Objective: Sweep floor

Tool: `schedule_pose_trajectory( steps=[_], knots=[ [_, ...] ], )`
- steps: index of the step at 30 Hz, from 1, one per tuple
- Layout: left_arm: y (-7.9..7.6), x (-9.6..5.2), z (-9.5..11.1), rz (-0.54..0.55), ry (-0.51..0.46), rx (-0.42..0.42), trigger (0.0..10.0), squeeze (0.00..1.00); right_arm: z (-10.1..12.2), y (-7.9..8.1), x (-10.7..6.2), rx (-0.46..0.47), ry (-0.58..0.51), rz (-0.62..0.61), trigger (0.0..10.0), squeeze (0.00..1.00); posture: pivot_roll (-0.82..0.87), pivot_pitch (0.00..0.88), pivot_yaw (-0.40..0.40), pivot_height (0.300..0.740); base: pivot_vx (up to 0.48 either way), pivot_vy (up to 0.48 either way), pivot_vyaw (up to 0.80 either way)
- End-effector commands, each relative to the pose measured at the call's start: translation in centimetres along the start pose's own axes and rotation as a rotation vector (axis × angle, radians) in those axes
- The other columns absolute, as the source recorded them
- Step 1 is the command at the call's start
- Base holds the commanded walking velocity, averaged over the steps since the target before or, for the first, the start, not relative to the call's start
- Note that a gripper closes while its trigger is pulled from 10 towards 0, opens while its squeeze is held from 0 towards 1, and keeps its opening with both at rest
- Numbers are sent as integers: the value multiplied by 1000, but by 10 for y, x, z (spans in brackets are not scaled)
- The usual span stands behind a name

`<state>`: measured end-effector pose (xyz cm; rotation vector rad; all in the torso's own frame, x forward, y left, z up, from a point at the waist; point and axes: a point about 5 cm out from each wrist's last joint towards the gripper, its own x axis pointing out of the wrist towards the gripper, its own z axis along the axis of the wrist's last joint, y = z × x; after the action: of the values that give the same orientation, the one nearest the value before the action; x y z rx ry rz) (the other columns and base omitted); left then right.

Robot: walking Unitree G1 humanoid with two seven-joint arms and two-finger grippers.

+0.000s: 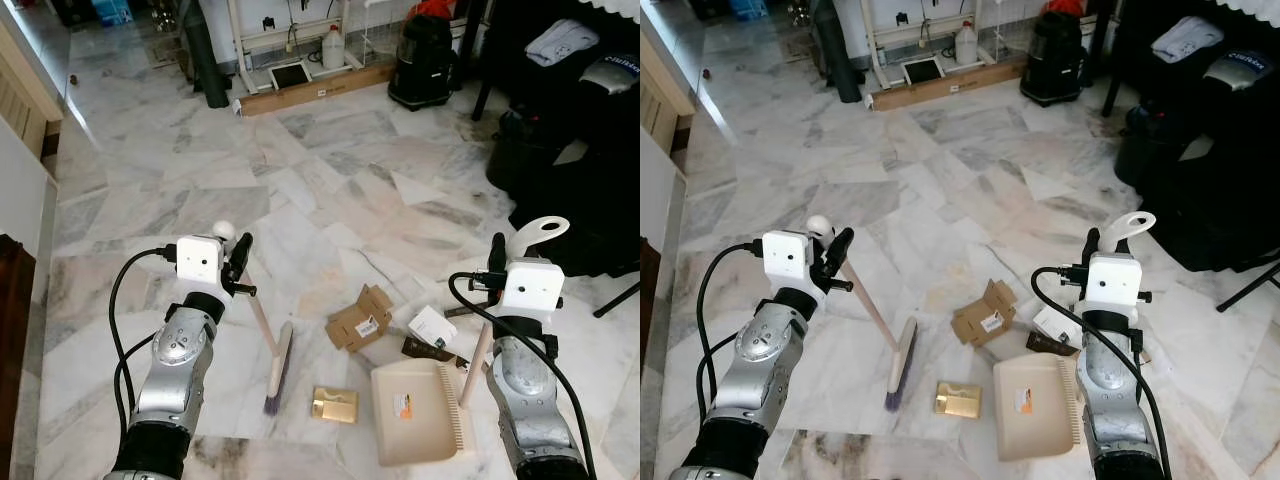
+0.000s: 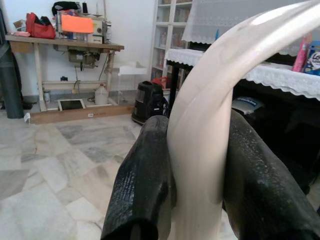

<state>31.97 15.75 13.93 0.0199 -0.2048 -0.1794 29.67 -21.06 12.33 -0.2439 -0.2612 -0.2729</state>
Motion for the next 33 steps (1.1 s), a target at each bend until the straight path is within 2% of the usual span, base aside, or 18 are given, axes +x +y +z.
schedule_pose_trajectory(
  steps=[1,17,33],
  knots=[
    [4,2,9,6,-38,25,10000,0,6,-2,3,1,-32,-5,10000,0,-14,100,62,740,315,0,0],
    [2,1,8,4,-40,15,10000,0,7,-3,4,-4,-33,-2,10000,0,-20,97,54,740,309,0,0],
    [2,1,6,5,-30,24,10000,0,3,-3,0,-1,-22,1,10000,0,-22,90,55,740,0,0,0]
  ],
)
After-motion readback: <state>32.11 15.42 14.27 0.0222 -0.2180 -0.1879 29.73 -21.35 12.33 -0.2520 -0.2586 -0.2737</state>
